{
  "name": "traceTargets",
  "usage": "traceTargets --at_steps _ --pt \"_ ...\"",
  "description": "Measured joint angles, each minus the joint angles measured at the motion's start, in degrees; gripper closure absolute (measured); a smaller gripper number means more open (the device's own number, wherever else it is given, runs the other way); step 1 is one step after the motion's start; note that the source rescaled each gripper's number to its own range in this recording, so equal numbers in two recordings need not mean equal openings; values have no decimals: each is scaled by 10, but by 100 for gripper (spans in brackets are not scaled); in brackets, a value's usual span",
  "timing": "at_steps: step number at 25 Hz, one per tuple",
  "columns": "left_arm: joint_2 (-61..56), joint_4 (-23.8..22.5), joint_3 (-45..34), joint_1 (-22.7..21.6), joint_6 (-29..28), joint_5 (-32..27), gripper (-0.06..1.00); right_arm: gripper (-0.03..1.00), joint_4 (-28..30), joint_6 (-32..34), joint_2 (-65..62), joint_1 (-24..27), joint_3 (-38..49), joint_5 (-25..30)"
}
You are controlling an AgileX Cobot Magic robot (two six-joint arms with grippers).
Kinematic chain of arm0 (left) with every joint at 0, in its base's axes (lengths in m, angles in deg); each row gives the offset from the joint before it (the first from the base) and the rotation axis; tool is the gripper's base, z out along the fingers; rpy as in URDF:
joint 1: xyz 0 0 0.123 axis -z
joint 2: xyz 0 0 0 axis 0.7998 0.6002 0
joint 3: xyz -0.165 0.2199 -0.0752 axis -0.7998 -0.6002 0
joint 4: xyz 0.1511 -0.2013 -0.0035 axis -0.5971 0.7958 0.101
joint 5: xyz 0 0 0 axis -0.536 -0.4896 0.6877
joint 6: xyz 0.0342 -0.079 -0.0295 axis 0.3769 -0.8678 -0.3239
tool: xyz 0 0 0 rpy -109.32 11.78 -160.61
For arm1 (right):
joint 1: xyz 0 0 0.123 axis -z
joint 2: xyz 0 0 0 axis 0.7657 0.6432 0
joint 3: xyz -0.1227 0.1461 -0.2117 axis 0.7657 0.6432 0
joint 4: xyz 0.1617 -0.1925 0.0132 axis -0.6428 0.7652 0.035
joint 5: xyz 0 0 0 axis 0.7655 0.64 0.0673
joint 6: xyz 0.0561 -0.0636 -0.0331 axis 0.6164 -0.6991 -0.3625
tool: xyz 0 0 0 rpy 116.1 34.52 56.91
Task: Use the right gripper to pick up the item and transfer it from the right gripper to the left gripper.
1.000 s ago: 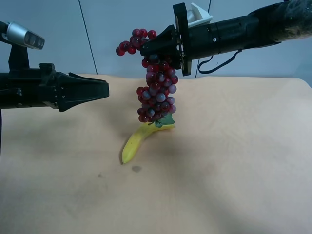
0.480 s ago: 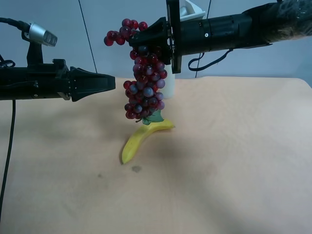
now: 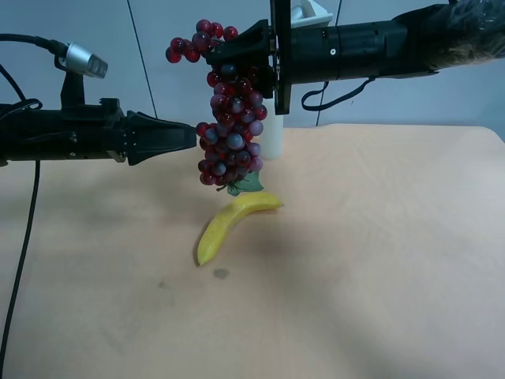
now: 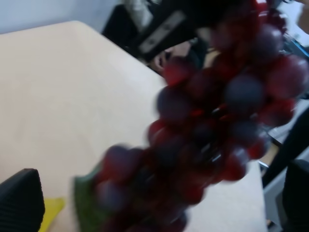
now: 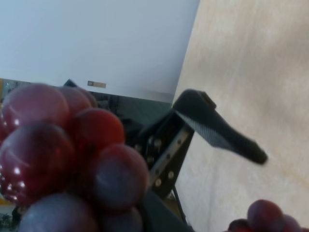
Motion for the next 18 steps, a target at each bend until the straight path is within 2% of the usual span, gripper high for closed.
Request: traceTargets --at_steps 9,13,18 --pt "0 1 55 101 6 8 -6 97 0 0 0 0 0 0" --pt "0 1 63 112 6 24 -6 97 0 0 0 0 0 0" --pt "16 2 66 112 6 15 -6 97 0 0 0 0 0 0"
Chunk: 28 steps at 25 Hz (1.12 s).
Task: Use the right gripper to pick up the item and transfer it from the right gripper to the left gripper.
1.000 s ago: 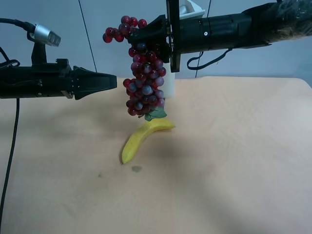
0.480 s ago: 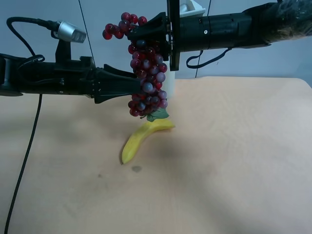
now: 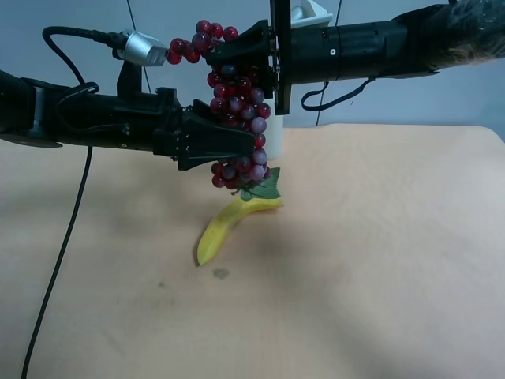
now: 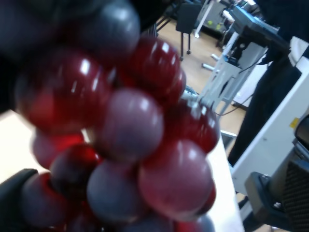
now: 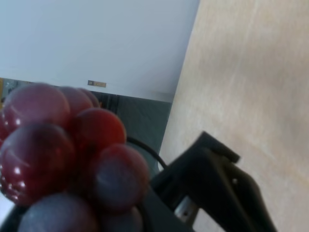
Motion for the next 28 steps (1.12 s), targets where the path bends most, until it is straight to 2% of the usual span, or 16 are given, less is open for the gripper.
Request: traceTargets --at_steps 4,12,28 --pt "33 -1 14 0 -8 -15 -6 97 -6 -4 0 0 0 0" --pt "75 -1 72 0 -60 -15 -6 97 -13 -18 0 0 0 0" --pt "75 -1 79 0 -102 -16 -3 97 -15 -56 0 0 0 0"
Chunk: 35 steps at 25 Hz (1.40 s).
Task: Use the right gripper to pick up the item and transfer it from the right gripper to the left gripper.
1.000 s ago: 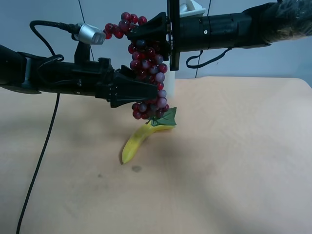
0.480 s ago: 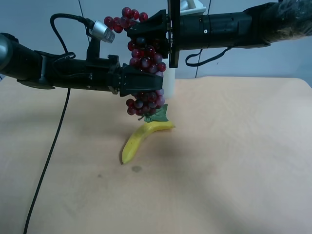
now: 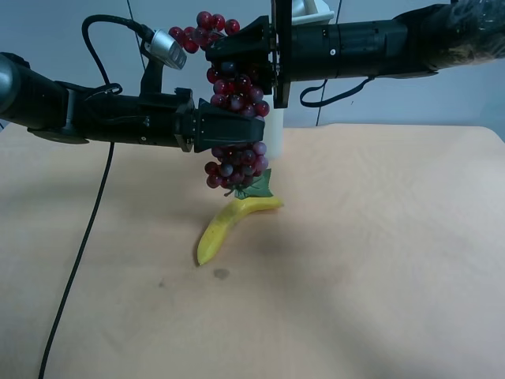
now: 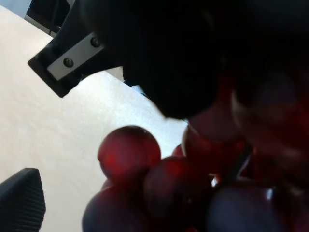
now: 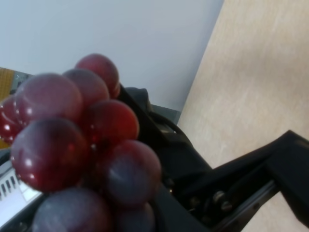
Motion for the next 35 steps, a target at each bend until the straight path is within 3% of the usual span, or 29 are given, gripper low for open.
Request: traceTargets --at_steps 2,6,9,28,30,35 --pt "0 0 0 0 -5 0 11 97 0 -2 0 0 0 0" --pt "0 -3 0 0 -10 -2 67 97 -2 -4 0 0 0 -1" --pt "0 -6 0 0 -19 -2 89 97 -5 -4 0 0 0 -2" --pt "0 -7 0 0 -59 -2 89 96 -7 -23 0 0 0 -2" --pt "0 -7 0 0 -61 -1 89 83 -10 -23 0 0 0 -2" --pt "-1 -12 0 0 -64 1 90 23 -11 -34 0 0 0 1"
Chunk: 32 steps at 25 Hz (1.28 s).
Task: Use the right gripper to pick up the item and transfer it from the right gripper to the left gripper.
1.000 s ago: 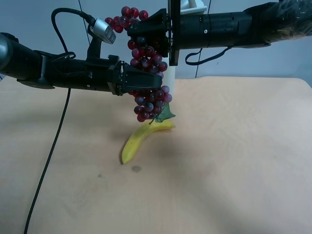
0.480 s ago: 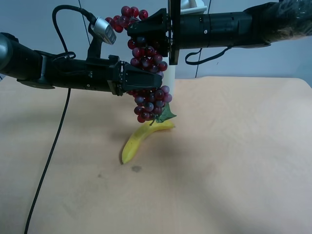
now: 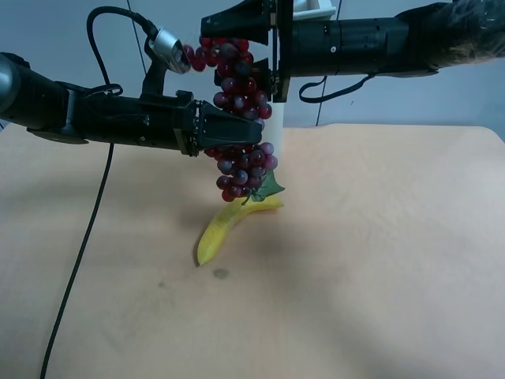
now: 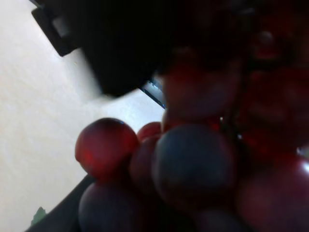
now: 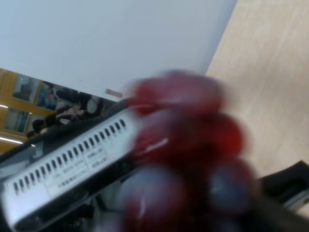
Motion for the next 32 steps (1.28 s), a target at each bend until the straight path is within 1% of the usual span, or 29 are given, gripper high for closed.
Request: traceTargets --at_steps 2,4,12,17,21,24,28,30,32 --pt "0 2 0 0 0 0 90 12 14 -13 0 0 0 1" --pt "0 2 0 0 0 0 90 8 22 -19 0 0 0 1" --pt "0 4 0 0 -7 0 90 6 50 -20 -1 0 0 1" --pt "0 0 0 0 -14 -1 90 6 108 -20 -28 0 -1 -7" --pt "-4 0 0 0 -16 -1 90 6 187 -14 -71 0 -1 -34" --pt "-4 3 0 0 -16 -1 90 6 271 7 -106 0 -1 -75" --pt "-4 4 0 0 -17 3 91 6 385 53 -150 0 -1 -136" --pt "-4 4 0 0 -17 3 91 6 444 82 -170 0 -1 -155" --pt "-4 4 0 0 -19 3 92 6 491 107 -189 0 -1 -166"
